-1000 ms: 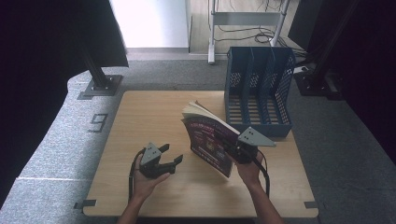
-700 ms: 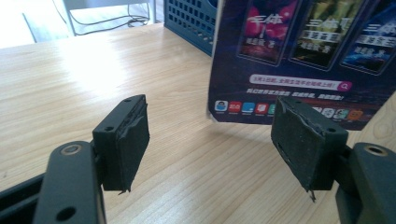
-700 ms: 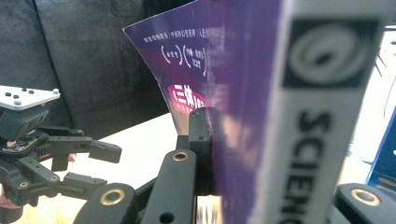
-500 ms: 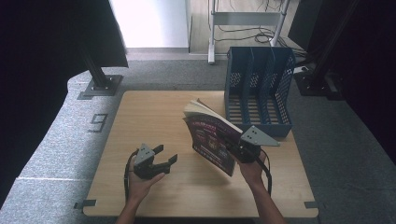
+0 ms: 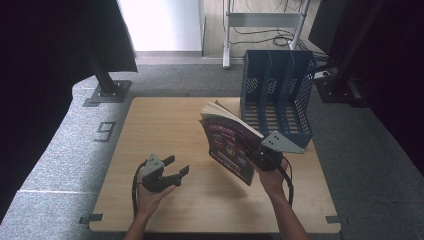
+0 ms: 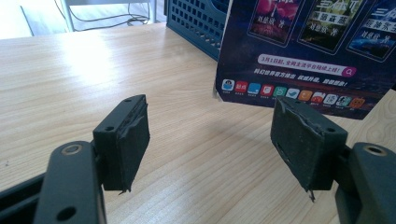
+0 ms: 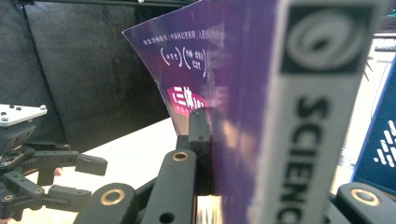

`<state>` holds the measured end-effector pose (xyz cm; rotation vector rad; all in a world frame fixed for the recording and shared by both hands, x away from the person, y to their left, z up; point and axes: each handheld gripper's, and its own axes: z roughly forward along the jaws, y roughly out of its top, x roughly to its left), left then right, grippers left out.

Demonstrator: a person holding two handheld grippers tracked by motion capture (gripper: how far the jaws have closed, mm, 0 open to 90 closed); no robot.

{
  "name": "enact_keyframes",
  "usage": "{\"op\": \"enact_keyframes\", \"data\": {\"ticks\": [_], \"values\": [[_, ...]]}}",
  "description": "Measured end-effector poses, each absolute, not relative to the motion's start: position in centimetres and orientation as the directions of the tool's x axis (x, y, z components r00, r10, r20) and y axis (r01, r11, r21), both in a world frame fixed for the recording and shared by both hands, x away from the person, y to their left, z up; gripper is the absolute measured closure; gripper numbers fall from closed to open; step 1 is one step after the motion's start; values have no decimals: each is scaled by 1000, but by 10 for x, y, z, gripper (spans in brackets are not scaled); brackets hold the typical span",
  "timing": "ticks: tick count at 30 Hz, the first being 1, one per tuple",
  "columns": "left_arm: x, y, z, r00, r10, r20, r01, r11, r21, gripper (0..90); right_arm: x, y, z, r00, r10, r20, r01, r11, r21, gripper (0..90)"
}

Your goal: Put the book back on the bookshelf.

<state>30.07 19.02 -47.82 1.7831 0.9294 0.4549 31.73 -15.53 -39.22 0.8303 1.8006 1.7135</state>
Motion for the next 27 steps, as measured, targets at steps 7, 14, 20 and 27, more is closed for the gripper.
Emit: {"op": "enact_keyframes", "data": {"ticks": [7, 14, 20, 27], "values": [[301, 190, -479, 631, 766, -123, 383, -170, 908, 280, 319, -160, -390, -663, 747, 54, 78, -2, 997, 818], [302, 191, -479, 628, 768, -127, 388, -167, 906, 280, 321, -167, -387, -645, 762, 63, 78, -17, 997, 818], [301, 191, -479, 629, 767, -128, 388, -167, 906, 280, 323, -174, -381, -629, 774, 67, 73, -28, 997, 818], [301, 191, -479, 628, 767, -131, 387, -162, 908, 280, 325, -182, -376, -612, 787, 72, 67, -39, 997, 818]]}}
